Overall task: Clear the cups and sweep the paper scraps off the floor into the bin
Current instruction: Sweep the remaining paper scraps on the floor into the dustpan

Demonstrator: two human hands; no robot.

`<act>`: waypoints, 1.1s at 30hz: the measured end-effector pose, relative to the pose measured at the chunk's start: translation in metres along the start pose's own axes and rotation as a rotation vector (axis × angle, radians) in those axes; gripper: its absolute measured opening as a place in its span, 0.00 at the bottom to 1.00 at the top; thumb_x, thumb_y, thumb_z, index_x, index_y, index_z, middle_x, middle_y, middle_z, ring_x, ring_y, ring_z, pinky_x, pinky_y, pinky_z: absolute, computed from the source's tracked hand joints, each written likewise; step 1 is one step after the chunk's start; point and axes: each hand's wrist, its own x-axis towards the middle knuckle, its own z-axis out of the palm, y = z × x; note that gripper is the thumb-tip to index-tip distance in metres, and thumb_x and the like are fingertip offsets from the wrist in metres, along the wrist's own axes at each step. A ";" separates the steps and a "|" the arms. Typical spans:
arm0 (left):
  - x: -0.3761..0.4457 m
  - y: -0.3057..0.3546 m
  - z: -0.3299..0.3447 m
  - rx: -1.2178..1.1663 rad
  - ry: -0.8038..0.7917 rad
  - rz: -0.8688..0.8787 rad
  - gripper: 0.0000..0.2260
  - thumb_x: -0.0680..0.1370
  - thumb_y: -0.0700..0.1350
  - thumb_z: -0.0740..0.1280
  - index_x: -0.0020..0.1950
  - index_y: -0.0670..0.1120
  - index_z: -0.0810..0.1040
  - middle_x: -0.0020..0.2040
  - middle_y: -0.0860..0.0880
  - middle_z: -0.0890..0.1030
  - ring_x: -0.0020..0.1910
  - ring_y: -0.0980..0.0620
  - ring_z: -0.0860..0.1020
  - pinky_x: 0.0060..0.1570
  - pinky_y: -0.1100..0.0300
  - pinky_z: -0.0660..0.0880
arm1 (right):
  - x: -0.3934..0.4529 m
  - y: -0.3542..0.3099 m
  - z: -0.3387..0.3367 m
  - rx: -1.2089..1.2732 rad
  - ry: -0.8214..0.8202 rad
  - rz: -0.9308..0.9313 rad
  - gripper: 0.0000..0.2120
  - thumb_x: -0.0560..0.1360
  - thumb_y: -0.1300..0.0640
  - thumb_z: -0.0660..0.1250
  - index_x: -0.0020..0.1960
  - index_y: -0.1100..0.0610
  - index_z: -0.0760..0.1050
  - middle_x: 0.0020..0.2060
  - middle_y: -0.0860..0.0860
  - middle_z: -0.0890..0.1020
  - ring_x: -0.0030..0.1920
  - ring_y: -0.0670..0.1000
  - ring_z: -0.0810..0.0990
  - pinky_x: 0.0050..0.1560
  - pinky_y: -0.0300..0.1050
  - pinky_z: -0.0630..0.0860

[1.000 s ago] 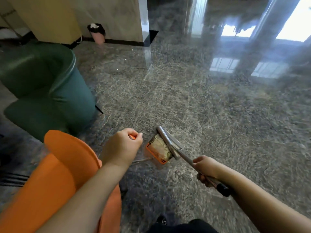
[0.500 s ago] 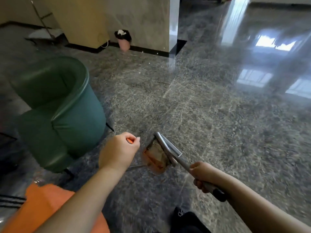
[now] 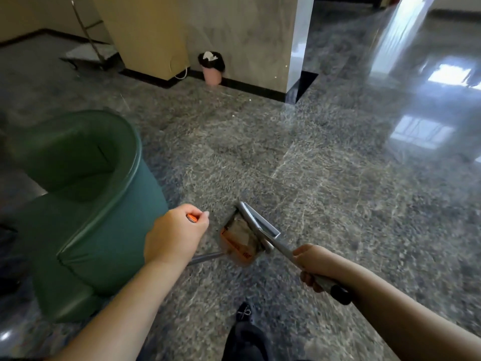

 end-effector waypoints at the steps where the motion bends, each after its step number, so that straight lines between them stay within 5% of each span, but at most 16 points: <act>1: 0.019 0.004 0.000 0.002 0.002 0.004 0.10 0.75 0.58 0.67 0.38 0.54 0.79 0.33 0.56 0.80 0.37 0.50 0.78 0.39 0.56 0.77 | 0.012 -0.014 -0.005 0.006 -0.002 0.002 0.15 0.78 0.63 0.52 0.63 0.63 0.68 0.23 0.56 0.71 0.21 0.51 0.68 0.22 0.34 0.66; 9: 0.174 0.050 0.004 0.015 -0.012 0.035 0.10 0.75 0.58 0.68 0.36 0.56 0.76 0.34 0.55 0.81 0.39 0.47 0.79 0.40 0.55 0.77 | 0.097 -0.133 -0.055 0.042 0.020 0.005 0.15 0.78 0.63 0.51 0.61 0.62 0.69 0.24 0.56 0.70 0.20 0.50 0.67 0.22 0.35 0.66; 14: 0.268 0.082 0.018 0.051 -0.007 0.046 0.09 0.76 0.58 0.68 0.41 0.54 0.80 0.37 0.54 0.82 0.40 0.47 0.79 0.40 0.55 0.77 | 0.164 -0.202 -0.101 -0.102 0.015 -0.061 0.07 0.75 0.66 0.54 0.46 0.59 0.70 0.25 0.52 0.70 0.23 0.47 0.67 0.20 0.35 0.64; 25: 0.524 0.196 0.063 0.047 0.017 -0.004 0.12 0.76 0.57 0.68 0.38 0.52 0.79 0.33 0.54 0.80 0.36 0.49 0.78 0.36 0.56 0.77 | 0.327 -0.380 -0.253 -0.030 -0.021 -0.005 0.14 0.77 0.63 0.50 0.58 0.60 0.70 0.23 0.56 0.70 0.21 0.51 0.67 0.22 0.34 0.66; 33: 0.683 0.245 0.079 0.055 0.049 0.002 0.10 0.76 0.58 0.68 0.40 0.54 0.80 0.36 0.53 0.82 0.37 0.47 0.79 0.36 0.56 0.77 | 0.417 -0.512 -0.327 -0.017 -0.017 -0.037 0.11 0.79 0.66 0.52 0.55 0.66 0.70 0.24 0.58 0.69 0.16 0.50 0.67 0.18 0.34 0.66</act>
